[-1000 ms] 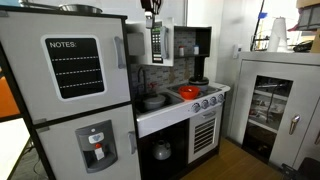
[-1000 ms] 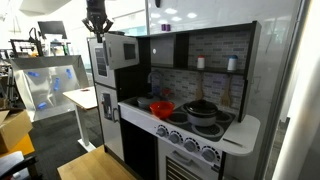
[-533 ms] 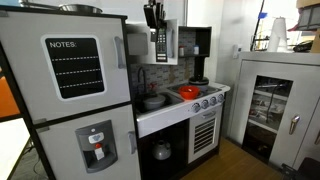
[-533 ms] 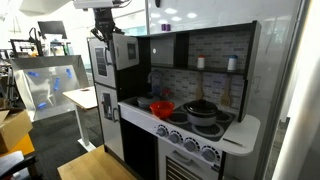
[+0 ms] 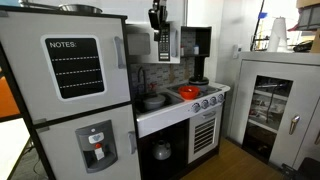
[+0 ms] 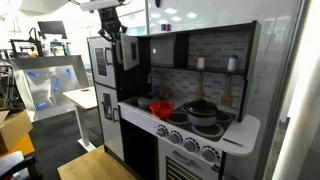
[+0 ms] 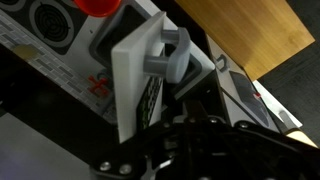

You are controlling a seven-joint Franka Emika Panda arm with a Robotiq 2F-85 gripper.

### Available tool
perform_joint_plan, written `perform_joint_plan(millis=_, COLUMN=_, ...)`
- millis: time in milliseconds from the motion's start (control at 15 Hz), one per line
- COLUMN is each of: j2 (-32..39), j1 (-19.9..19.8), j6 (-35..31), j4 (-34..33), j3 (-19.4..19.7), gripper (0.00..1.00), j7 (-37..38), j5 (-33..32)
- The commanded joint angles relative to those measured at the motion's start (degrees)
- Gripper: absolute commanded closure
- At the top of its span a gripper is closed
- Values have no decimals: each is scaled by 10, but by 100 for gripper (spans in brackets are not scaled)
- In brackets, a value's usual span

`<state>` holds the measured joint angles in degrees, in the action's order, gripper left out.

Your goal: Close the microwave door

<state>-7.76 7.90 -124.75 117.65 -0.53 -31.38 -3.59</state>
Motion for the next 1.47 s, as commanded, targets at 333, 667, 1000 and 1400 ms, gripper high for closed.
perform_joint_plan(millis=333, j2=9, j1=-33, j6=-84, j4=10, j3=2, gripper=100, j7=-5, j5=-51)
perform_joint_plan(millis=667, j2=48, j1=-41, j6=-118, j4=-15, j3=3, gripper=100, j7=-1, j5=-52)
perform_joint_plan(millis=1000, j2=86, j1=-50, j6=-142, j4=-51, j3=1, gripper=100, j7=-4, j5=-56)
perform_joint_plan(millis=1400, j2=117, j1=-55, j6=-159, j4=-93, j3=0, gripper=100, j7=0, j5=-63)
